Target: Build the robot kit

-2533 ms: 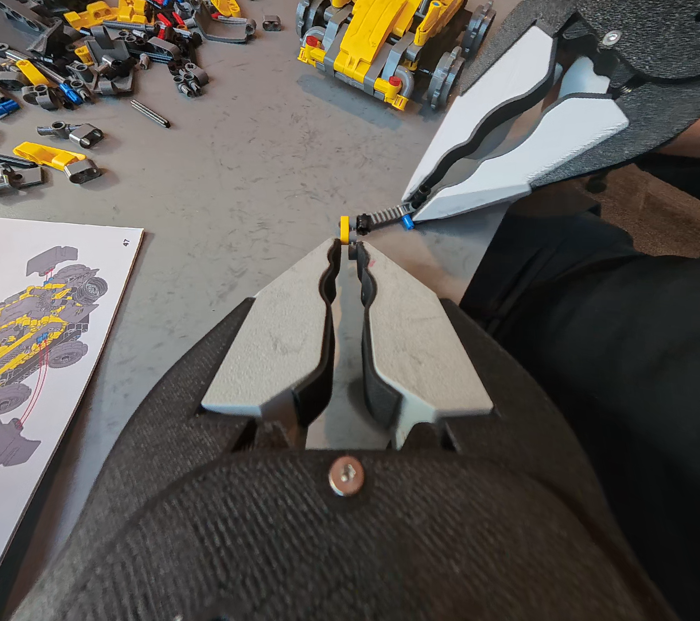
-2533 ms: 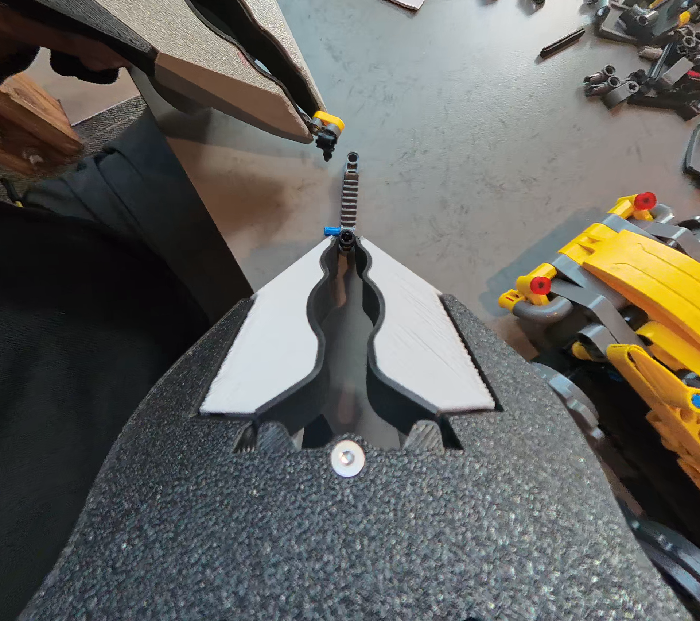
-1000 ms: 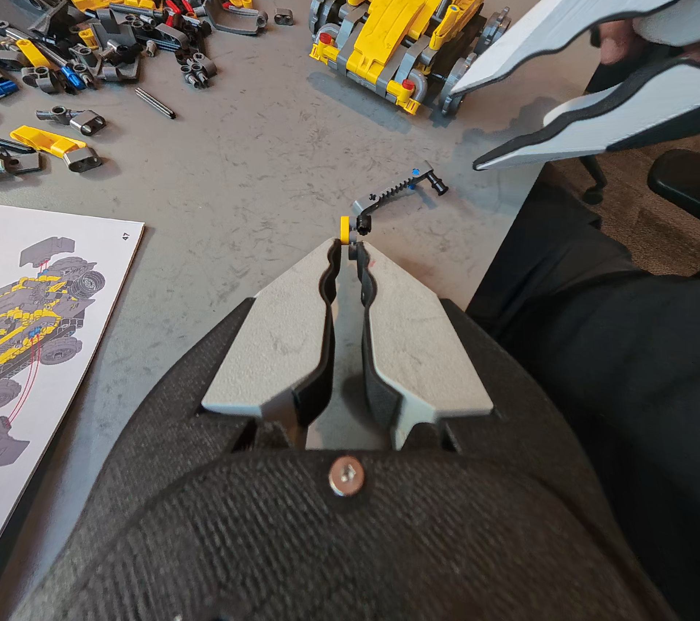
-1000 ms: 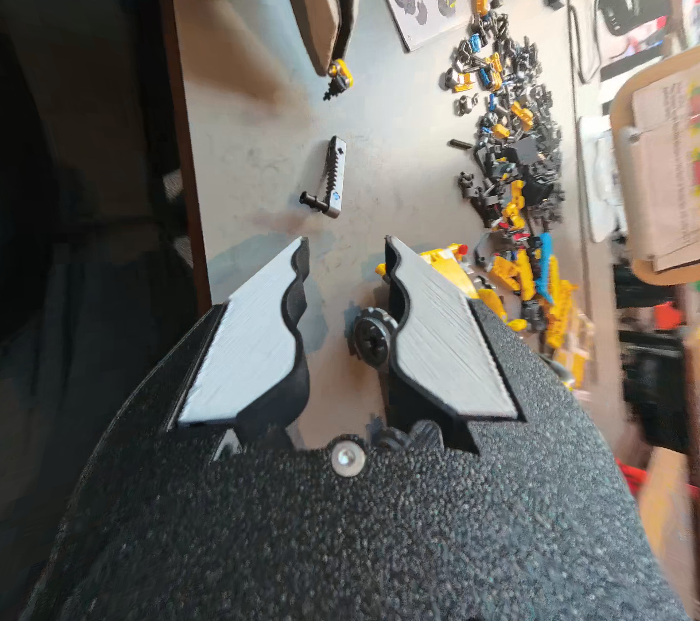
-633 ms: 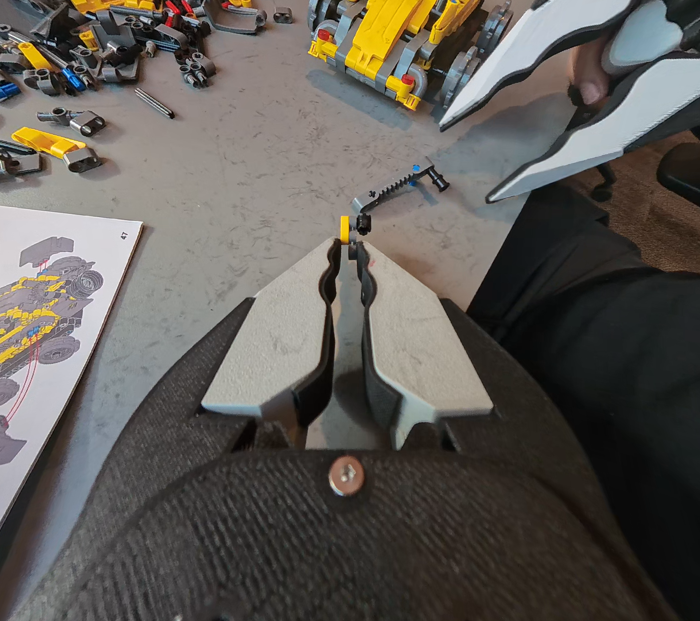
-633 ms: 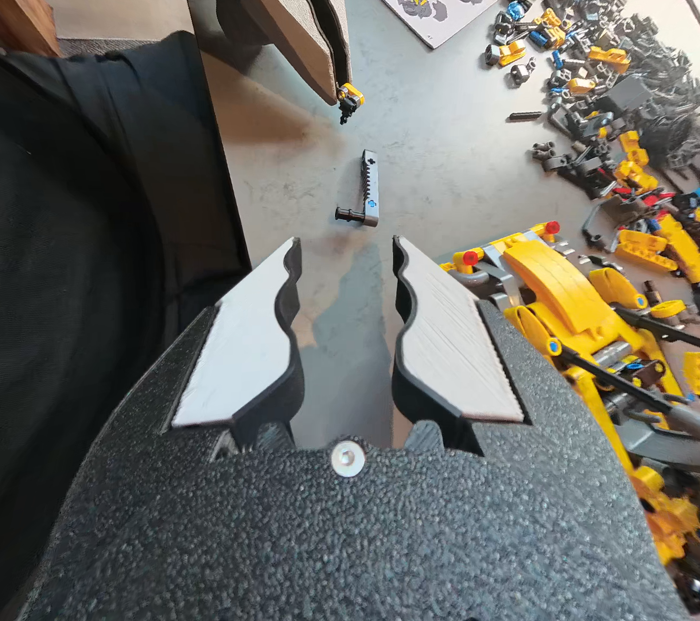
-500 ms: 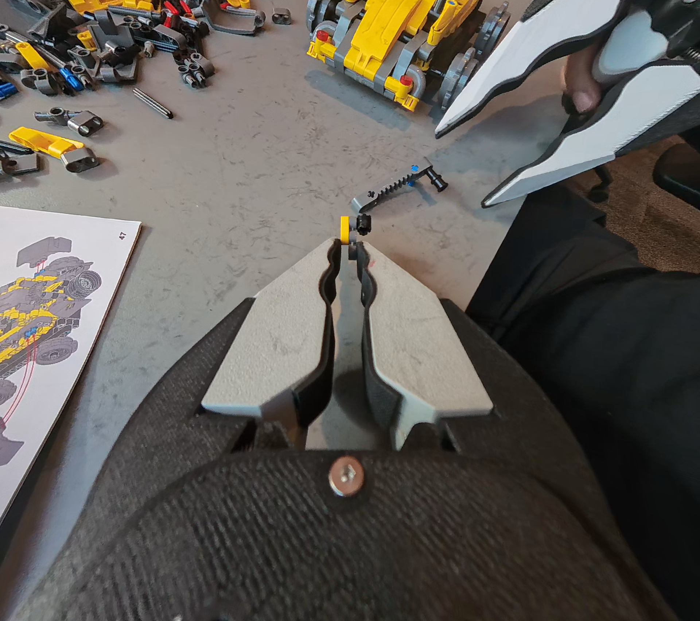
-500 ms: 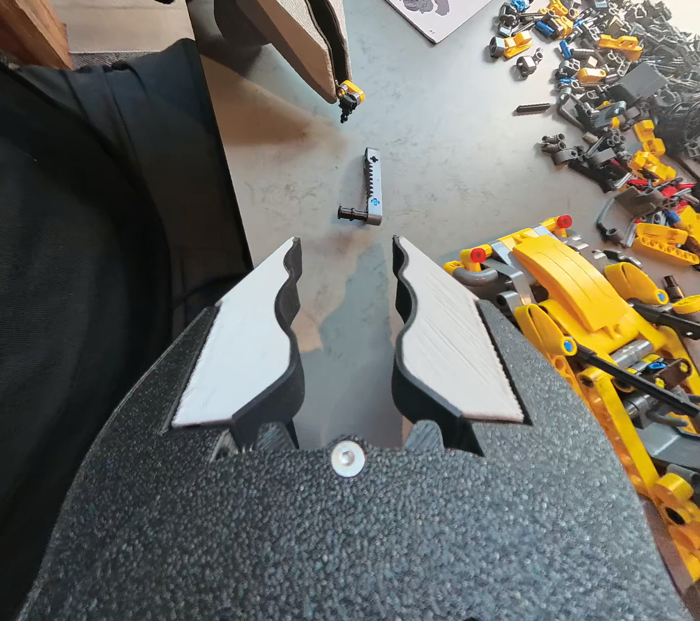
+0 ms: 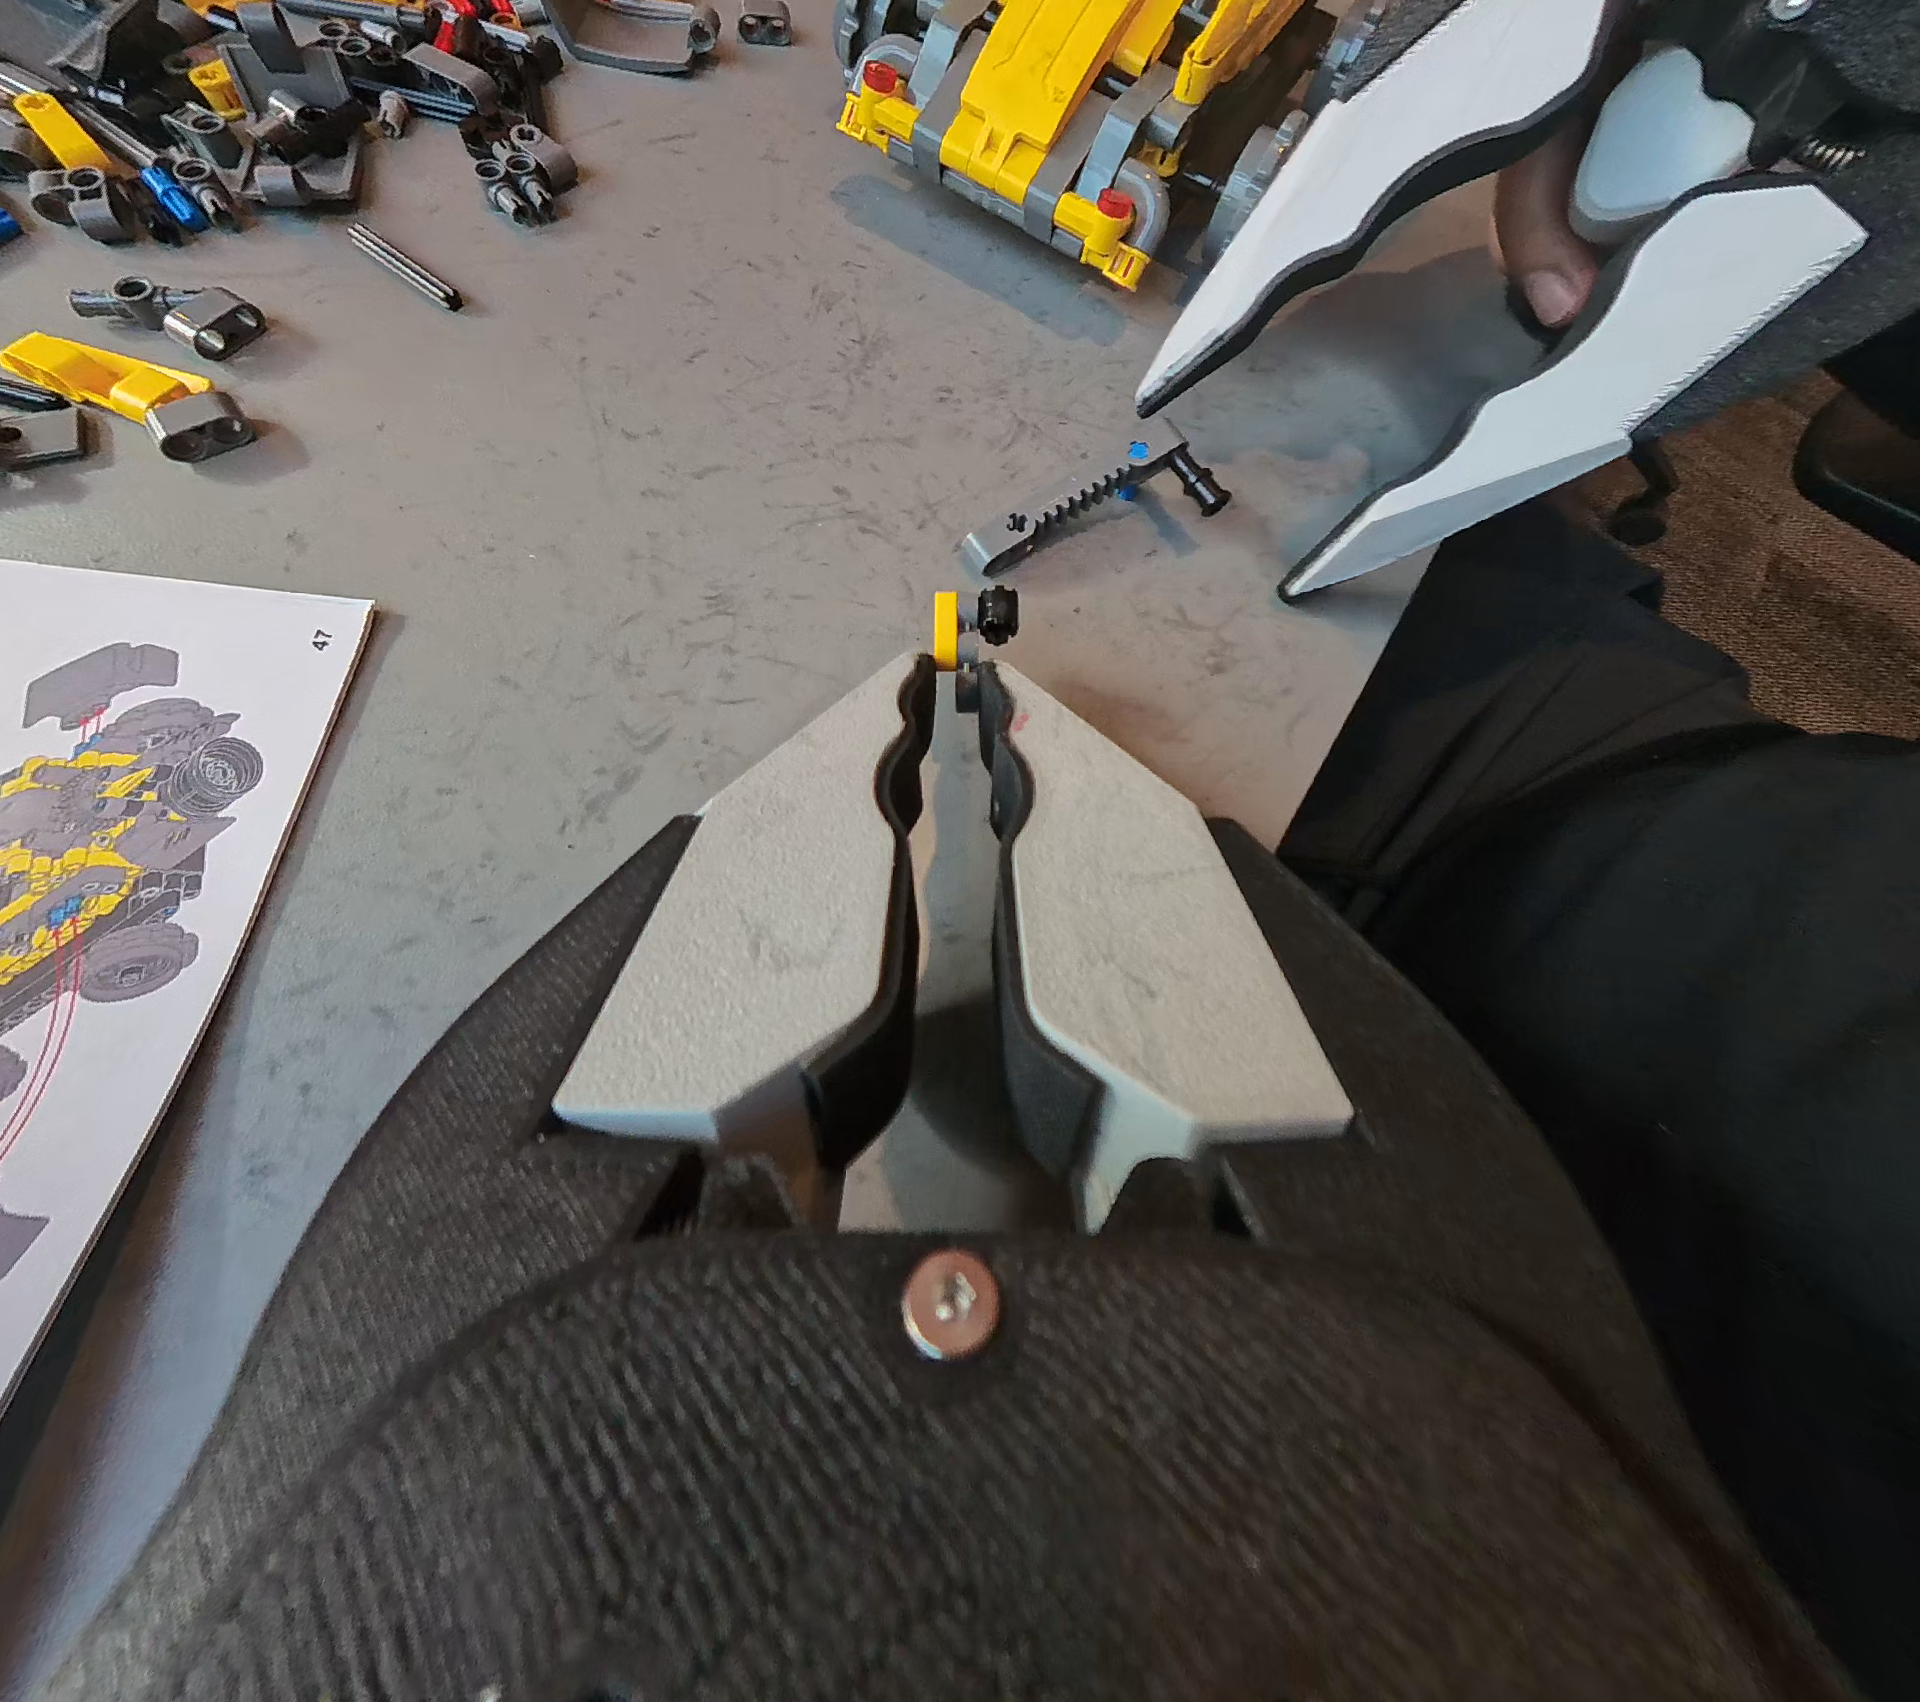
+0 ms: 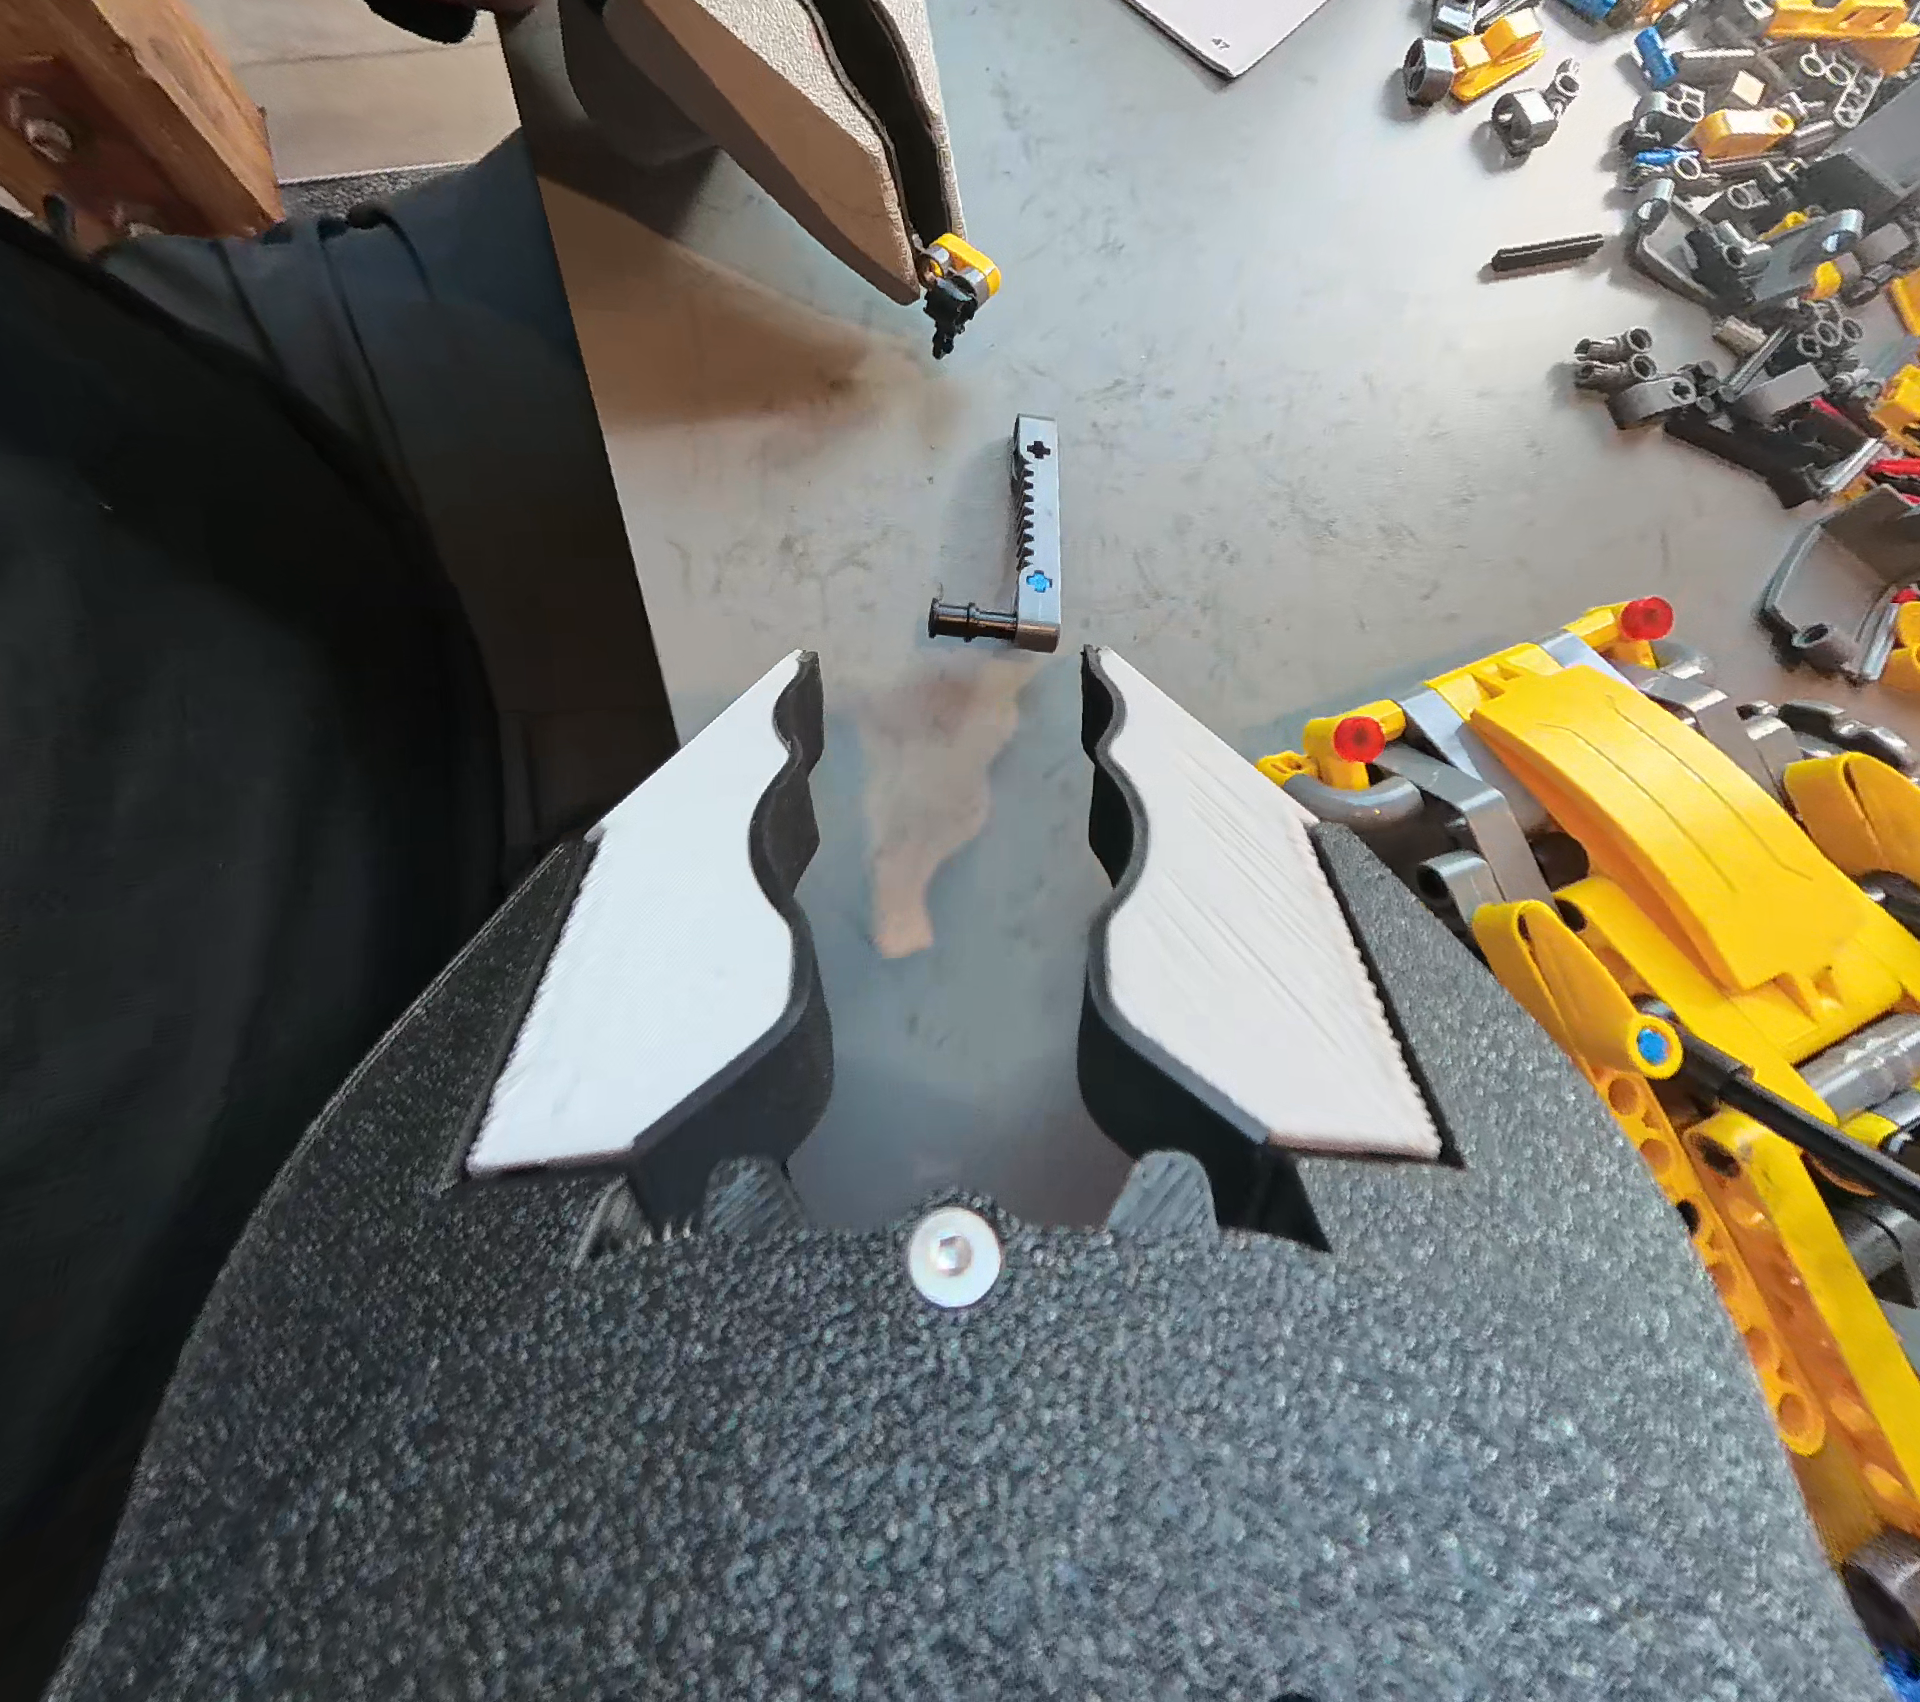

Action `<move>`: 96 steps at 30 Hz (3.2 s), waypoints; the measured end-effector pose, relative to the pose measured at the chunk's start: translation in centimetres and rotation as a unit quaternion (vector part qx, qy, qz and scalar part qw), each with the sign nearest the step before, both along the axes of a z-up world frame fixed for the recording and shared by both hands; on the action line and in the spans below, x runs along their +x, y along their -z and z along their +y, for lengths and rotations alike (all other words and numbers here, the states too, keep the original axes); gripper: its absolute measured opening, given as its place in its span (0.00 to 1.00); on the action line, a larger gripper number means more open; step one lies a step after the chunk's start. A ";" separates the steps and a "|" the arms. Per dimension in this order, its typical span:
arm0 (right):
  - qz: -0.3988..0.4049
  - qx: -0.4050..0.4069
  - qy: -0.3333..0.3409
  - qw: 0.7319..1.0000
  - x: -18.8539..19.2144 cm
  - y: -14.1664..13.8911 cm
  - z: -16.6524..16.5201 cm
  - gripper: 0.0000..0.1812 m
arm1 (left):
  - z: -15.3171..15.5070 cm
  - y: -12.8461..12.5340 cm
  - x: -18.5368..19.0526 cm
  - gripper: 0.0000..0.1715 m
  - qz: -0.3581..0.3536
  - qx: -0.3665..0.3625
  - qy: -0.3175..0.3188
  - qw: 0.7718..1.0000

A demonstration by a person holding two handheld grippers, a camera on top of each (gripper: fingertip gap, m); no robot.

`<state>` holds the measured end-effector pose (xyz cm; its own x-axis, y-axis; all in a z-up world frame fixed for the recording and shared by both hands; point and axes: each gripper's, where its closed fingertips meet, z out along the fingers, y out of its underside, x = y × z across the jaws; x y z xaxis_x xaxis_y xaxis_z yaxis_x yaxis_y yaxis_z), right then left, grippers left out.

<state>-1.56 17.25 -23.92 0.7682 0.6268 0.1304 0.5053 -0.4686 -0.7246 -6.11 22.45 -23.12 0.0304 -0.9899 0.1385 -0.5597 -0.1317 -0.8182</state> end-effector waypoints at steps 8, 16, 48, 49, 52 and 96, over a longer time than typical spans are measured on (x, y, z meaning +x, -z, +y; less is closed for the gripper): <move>0.006 -0.006 0.000 1.000 -0.3 0.1 0.3 0.27 | 0.0 0.1 0.0 0.03 0.003 0.000 -0.001 1.000; 0.008 -0.008 0.004 1.000 -0.4 0.1 0.4 0.27 | 0.0 0.1 0.0 0.03 0.004 -0.003 0.001 1.000; 0.013 -0.013 0.026 0.999 -0.3 0.2 0.5 0.23 | -0.2 0.3 0.0 0.03 0.011 -0.005 0.007 1.000; 0.013 -0.013 0.027 0.999 -0.3 0.2 0.5 0.23 | -0.2 0.3 0.0 0.03 0.011 -0.005 0.007 1.000; 0.014 -0.015 0.028 0.999 -0.4 0.2 0.4 0.22 | -0.3 0.4 0.0 0.03 0.011 -0.005 0.009 1.000; -0.128 0.139 -0.031 0.981 -3.7 -4.3 3.9 0.07 | -1.5 -3.7 0.7 0.03 -0.136 0.002 -0.026 0.990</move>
<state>-5.27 21.14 -19.67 0.6493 0.5842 0.4869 0.7088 -0.2329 -0.6658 -5.43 20.98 -19.44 0.0440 -0.9885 0.1447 -0.3119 -0.1512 -0.9380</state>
